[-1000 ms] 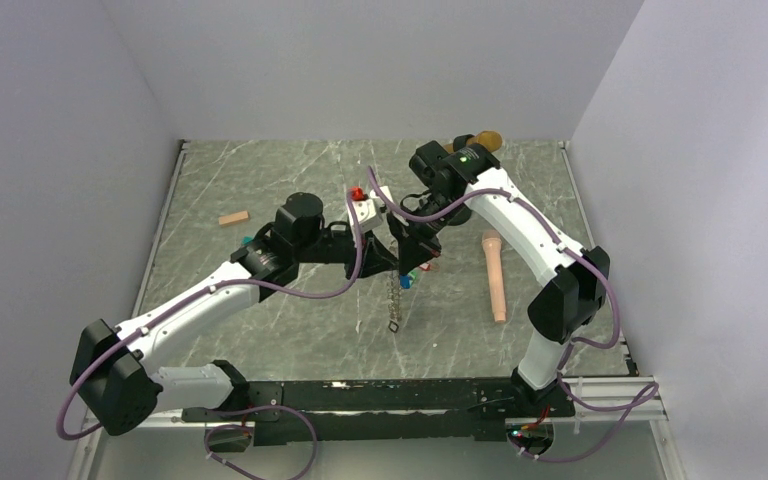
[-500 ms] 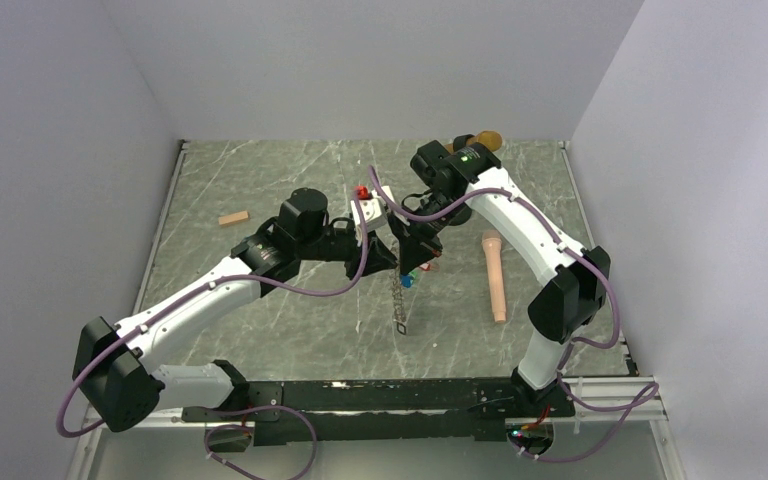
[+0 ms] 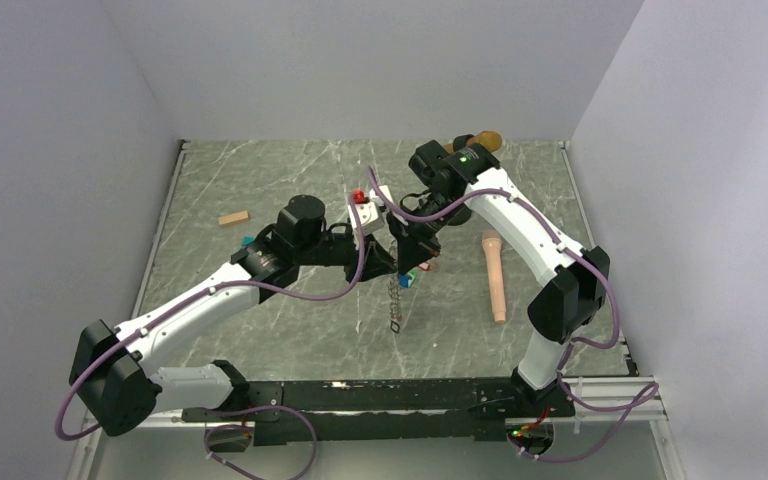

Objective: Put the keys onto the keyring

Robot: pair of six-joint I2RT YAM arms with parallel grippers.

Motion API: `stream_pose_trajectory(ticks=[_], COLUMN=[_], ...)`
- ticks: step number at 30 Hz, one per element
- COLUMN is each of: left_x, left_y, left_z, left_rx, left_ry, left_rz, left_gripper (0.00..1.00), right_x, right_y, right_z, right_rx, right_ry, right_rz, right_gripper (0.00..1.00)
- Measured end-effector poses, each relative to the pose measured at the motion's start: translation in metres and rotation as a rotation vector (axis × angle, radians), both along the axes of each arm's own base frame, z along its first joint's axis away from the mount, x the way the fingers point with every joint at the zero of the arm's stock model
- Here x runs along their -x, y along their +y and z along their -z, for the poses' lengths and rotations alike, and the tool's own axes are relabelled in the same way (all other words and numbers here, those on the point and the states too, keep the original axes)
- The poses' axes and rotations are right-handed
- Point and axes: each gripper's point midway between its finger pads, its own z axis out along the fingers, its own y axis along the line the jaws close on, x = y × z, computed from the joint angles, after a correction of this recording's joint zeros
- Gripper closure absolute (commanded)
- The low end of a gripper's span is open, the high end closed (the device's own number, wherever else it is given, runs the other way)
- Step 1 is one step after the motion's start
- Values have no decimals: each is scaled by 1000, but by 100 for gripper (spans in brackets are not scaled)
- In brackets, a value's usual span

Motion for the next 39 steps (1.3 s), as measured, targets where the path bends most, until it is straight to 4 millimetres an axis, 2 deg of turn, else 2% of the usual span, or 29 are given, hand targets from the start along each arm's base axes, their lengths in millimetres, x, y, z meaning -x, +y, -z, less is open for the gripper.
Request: stream_pose_trajectory(ticks=[7, 26, 32, 37, 39], left_x=[-6, -4, -4, -3, -3], left_y=[6, 3, 1, 0, 1], left_z=[-4, -7, -6, -6, -5], left_rx=[32, 53, 77, 80, 78], left_ry=[20, 41, 59, 62, 62], left_rz=[-33, -23, -30, -24, -24], left_gripper=[74, 79, 96, 89, 90], right_x=[1, 1, 0, 0, 0], right_y=[3, 5, 7, 7, 7], right_z=[-1, -3, -2, -2, -2], right_rx=[-18, -28, -34, -36, -37], right_ry=[4, 11, 17, 19, 20], right_rz=[-3, 1, 7, 10, 10], right_gripper=[100, 100, 100, 100, 100])
